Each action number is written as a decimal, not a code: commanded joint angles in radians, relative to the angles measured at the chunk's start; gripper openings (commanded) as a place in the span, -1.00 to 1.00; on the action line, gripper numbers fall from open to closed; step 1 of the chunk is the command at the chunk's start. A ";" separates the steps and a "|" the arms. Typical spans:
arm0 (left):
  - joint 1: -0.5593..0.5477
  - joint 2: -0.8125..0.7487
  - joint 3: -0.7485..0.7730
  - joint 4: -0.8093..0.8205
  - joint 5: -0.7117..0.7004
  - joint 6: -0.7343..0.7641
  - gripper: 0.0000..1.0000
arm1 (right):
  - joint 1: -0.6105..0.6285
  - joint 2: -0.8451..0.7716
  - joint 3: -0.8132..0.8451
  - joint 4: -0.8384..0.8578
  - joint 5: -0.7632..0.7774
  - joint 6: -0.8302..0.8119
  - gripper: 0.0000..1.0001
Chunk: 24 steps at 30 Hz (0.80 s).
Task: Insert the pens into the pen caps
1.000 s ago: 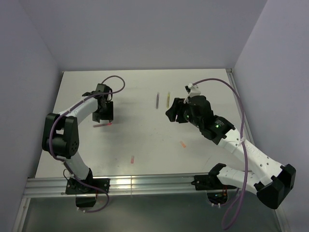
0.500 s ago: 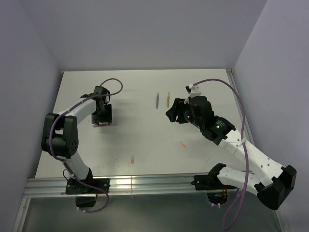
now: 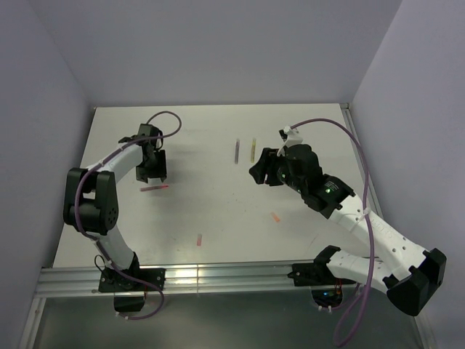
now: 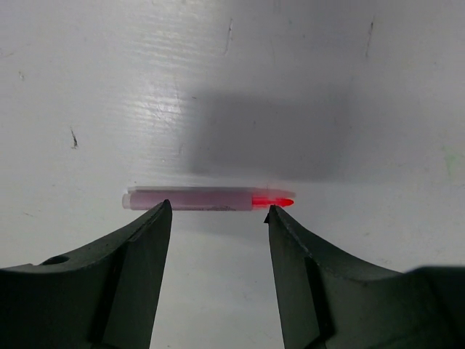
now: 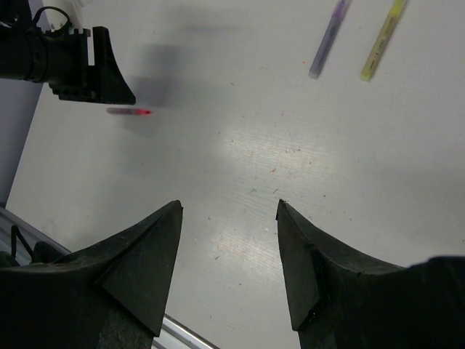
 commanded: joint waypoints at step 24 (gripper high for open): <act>0.162 0.074 -0.054 0.063 -0.001 -0.091 0.02 | -0.008 -0.052 -0.049 0.048 -0.040 0.014 0.23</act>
